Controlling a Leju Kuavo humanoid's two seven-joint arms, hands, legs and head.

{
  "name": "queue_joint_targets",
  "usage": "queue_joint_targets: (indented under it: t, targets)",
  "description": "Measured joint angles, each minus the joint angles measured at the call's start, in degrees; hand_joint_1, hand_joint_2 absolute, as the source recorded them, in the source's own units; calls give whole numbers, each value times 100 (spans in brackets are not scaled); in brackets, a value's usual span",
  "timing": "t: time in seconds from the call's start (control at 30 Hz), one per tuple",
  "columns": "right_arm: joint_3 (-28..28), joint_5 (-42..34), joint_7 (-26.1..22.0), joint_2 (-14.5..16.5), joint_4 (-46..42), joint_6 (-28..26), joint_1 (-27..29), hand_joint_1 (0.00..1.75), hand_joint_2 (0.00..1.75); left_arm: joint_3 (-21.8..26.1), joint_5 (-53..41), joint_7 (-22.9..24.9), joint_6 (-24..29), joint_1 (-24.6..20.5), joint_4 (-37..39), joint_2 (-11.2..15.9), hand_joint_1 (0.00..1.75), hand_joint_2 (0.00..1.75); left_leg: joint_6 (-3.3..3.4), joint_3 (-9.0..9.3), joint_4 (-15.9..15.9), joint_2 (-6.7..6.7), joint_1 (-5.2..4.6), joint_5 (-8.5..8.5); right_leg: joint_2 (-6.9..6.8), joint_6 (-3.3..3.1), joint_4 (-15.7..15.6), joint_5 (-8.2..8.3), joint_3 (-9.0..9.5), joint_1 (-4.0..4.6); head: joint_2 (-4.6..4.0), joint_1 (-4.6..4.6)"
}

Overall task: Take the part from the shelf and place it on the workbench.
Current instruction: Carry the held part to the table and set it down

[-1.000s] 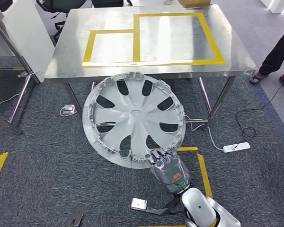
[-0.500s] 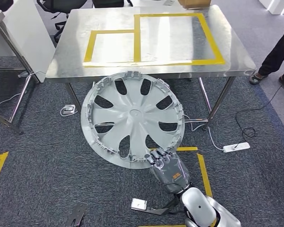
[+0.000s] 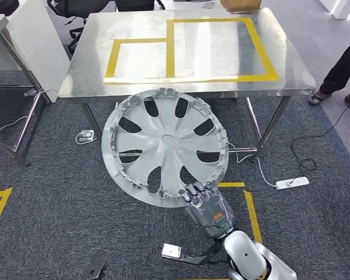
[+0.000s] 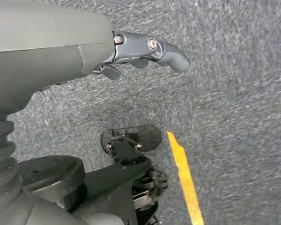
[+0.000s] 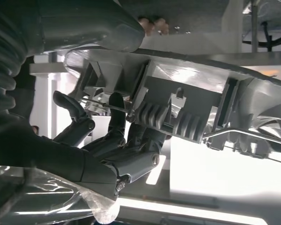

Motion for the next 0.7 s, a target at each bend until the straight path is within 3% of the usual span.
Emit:
queue_joint_targets:
  t: [0.03, 0.1, 0.17, 0.2, 0.3, 0.37, 0.43, 0.47, 0.53, 0.63, 0.67, 0.7]
  targets:
    - [-3, 1, 1, 0, -1, -1, -11, 175, 175, 3, -2, -5, -3, -1, -1, 1, 0, 175, 18, 56, -37, 0, 18, 29, -3, 7, 164, -136, -86, 2, -1, 18]
    - [-7, 4, -4, 0, -1, -5, -25, 175, 175, 9, -8, -8, -2, 1, -1, 2, 0, 175, 13, 89, -47, 13, 35, 52, -5, 34, 779, -501, -419, -3, -2, 46]
    - [-8, 3, -9, -1, 1, -7, -12, 175, 175, 13, -25, -2, 12, 6, -1, -2, 0, 175, -21, 92, -32, 19, 50, 45, -10, 69, 1280, -669, -727, -23, -2, 46]
    - [-8, 2, -8, -3, 2, -6, 0, 175, 175, 14, -34, 3, 24, 9, -1, -6, 0, 175, -49, 96, -17, 18, 68, 30, -15, 91, 1261, -597, -755, -37, -2, 46]
    - [-8, 1, -3, -7, 6, -7, 10, 175, 175, 20, -53, 23, 55, 6, -1, -11, 0, 175, -223, 98, 128, 10, 156, -91, -33, 170, 323, -92, -391, -82, -2, 60]
    - [-9, 3, -5, -7, 8, -16, 4, 175, 175, 28, -59, 43, 68, 0, -1, -5, 0, 175, -335, 49, 256, 12, 163, -183, -21, 56, 58, -61, -255, -73, -2, 74]
    - [-12, 2, -6, -7, 12, -22, 16, 175, 175, 39, -62, 59, 79, 4, -1, -6, 0, 175, -390, 19, 323, 14, 154, -240, -5, -133, 149, -99, -263, -61, -2, 57]
    - [-16, 0, -1, -7, 13, -21, 28, 175, 175, 48, -62, 63, 82, 6, -1, -5, 0, 175, -410, 19, 356, 14, 163, -263, 2, -177, 176, -87, -273, -60, -2, 38]
    - [-28, -2, 10, -6, 14, -19, 27, 175, 175, 65, -62, 63, 85, -5, -2, -5, 0, 175, -444, -98, 626, 16, 175, -394, 7, -229, 194, -113, -244, -55, -2, 33]
    - [-43, 3, 13, -4, 13, -20, 7, 175, 175, 73, -66, 63, 94, -13, -1, -8, 0, 175, -473, -637, 1660, 17, 164, -847, 15, -291, 189, -153, -210, -8, -2, 22]
    - [-43, 4, 11, -4, 13, -20, 8, 175, 175, 75, -68, 64, 98, -9, -1, -9, 0, 175, -454, -791, 1908, 17, 150, -920, 22, -309, 189, -166, -198, 19, -2, 20]
    - [-43, 4, 9, -4, 13, -19, 12, 175, 175, 77, -71, 64, 99, -6, -1, -11, 0, 175, -405, -864, 1968, 16, 126, -882, 31, -327, 189, -179, -182, 51, -2, 19]
